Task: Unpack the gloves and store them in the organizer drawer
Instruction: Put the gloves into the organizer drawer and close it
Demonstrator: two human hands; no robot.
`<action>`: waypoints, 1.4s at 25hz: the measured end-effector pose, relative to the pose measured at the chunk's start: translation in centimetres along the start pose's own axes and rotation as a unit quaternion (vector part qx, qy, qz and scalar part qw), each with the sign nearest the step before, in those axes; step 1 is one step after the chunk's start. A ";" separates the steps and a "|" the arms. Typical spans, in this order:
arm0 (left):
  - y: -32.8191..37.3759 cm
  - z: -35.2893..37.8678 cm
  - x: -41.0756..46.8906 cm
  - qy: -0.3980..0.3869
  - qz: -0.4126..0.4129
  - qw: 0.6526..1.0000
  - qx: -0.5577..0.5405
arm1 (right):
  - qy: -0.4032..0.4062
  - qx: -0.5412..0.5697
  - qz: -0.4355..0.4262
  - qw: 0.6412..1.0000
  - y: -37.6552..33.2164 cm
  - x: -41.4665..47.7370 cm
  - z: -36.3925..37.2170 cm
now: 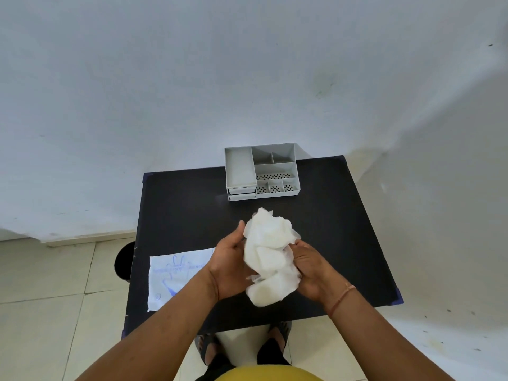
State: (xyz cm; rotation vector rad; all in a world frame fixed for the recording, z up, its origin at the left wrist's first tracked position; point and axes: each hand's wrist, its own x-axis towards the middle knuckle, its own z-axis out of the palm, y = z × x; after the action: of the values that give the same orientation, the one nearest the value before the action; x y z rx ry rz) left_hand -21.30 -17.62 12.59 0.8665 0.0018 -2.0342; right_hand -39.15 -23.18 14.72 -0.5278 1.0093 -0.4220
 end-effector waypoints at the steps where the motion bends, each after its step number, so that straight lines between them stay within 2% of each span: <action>1: -0.2 0.1 0.2 0.021 0.003 0.999 0.027 | 0.018 -0.020 0.006 1.000 0.4 0.2 -0.1; 5: -0.5 0.0 0.4 0.082 0.005 0.989 0.122 | 0.049 -0.050 0.017 0.997 1.0 0.5 -0.6; 10: -0.1 -0.1 0.6 0.095 0.043 0.979 0.176 | 0.040 -0.096 0.008 0.995 -0.5 0.3 -0.6; 13: 0.7 -0.2 0.5 0.129 0.084 0.980 0.129 | 0.036 -0.081 -0.017 0.996 -2.3 -0.2 -0.7; 15: 1.2 -0.5 0.4 0.126 0.115 0.982 0.078 | 0.027 -0.095 -0.020 0.995 -3.0 -0.7 -0.9; 20: 1.9 -0.1 0.2 0.124 0.169 0.978 0.002 | -0.028 -0.210 0.056 0.976 -2.2 -2.1 -0.2; 23: 2.6 -0.6 0.3 0.125 0.195 0.973 -0.018 | 0.017 -0.288 -0.004 0.958 -1.9 -3.0 1.1; 25: 2.8 -0.9 0.4 0.142 0.200 0.970 -0.005 | 0.046 -0.322 -0.088 0.942 -2.6 -3.8 2.1; 27: 2.6 -0.7 0.5 0.140 0.194 0.971 0.014 | 0.041 -0.301 -0.136 0.943 -3.8 -4.5 3.3; 30: 1.9 -0.1 0.5 0.102 0.166 0.980 0.024 | 0.024 -0.248 -0.126 0.960 -5.5 -4.1 4.7; 33: 1.4 0.3 0.3 0.079 0.127 0.988 0.031 | 0.023 -0.258 -0.078 0.963 -6.3 -3.5 5.1; 35: 1.3 0.1 0.3 0.072 0.127 0.988 0.050 | 0.020 -0.251 -0.091 0.964 -6.2 -3.6 4.6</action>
State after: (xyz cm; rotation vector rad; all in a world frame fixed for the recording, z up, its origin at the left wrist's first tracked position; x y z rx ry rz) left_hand -20.45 -18.65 12.89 1.0209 -0.1247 -1.7432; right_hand -37.41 -25.09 22.87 -1.0773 1.1139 -0.3376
